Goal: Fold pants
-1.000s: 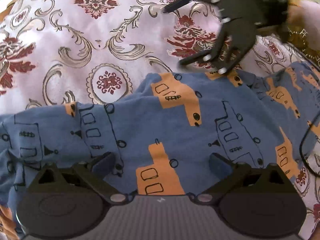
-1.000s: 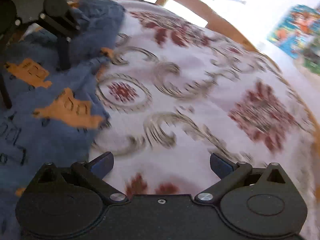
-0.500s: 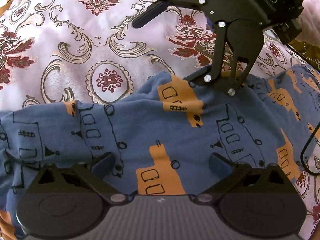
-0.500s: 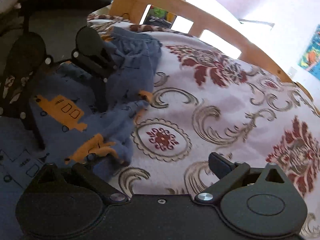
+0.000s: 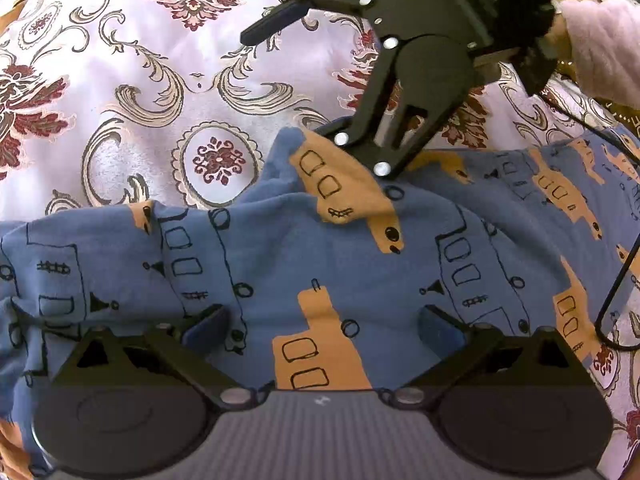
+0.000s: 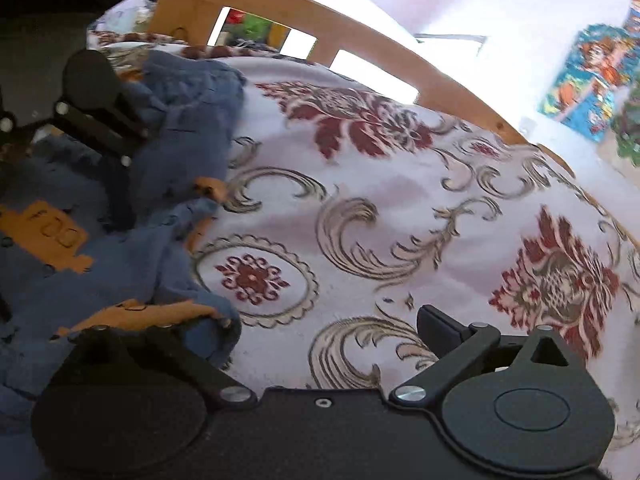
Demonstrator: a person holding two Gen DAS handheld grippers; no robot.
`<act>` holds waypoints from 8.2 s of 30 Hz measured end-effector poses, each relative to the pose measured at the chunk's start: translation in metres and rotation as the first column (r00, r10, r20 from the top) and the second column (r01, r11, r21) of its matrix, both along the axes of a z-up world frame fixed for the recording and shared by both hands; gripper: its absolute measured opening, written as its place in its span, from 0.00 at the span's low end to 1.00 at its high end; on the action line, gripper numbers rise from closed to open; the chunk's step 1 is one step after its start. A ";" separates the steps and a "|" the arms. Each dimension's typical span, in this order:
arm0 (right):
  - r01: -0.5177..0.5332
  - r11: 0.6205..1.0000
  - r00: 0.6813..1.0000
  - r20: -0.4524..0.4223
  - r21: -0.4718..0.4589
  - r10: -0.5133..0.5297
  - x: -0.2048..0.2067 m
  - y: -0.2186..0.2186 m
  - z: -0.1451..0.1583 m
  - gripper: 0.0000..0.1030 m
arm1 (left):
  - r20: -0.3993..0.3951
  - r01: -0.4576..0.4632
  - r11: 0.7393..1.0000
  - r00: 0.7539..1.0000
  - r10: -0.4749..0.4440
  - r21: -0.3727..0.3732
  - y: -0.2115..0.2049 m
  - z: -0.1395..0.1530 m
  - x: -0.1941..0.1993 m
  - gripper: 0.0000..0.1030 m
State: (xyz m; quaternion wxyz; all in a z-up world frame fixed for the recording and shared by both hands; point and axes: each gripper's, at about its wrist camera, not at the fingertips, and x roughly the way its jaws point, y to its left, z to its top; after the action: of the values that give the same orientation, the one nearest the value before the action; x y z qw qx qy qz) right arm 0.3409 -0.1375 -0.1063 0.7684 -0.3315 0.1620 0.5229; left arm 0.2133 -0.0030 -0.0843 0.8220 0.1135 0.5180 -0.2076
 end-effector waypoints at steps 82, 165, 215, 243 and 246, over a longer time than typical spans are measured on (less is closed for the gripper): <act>0.689 -0.724 -0.393 -0.826 0.026 -0.404 -0.331 -0.290 0.031 0.12 | -0.234 0.874 0.483 0.460 -0.857 -0.048 -0.421 -0.001 0.022 0.18; 0.678 -0.724 -0.391 -0.773 0.126 -0.500 -0.330 -0.291 0.039 0.69 | -0.047 0.624 0.746 0.759 -0.649 -0.233 -0.401 0.015 0.051 1.00; 0.991 0.061 0.085 -0.211 0.118 -0.974 -0.283 -0.138 0.072 0.11 | -0.467 0.162 0.889 0.803 -0.371 -0.427 -0.309 0.032 0.100 0.38; 0.887 0.453 0.434 -0.177 -0.091 -0.884 -0.295 -0.047 0.041 0.38 | -0.425 -0.080 0.775 0.869 -0.254 -0.627 -0.111 -0.026 0.084 0.38; 0.883 0.458 0.444 -0.135 -0.103 -0.886 -0.297 -0.041 0.040 0.47 | -0.434 -0.104 0.747 0.862 -0.261 -0.657 -0.104 -0.026 0.088 0.60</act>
State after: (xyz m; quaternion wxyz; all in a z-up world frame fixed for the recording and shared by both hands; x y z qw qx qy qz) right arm 0.0441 -0.1784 -0.0662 0.9084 -0.1596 0.3799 0.0712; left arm 0.3017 -0.1071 -0.1100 0.6352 -0.2193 0.5997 -0.4346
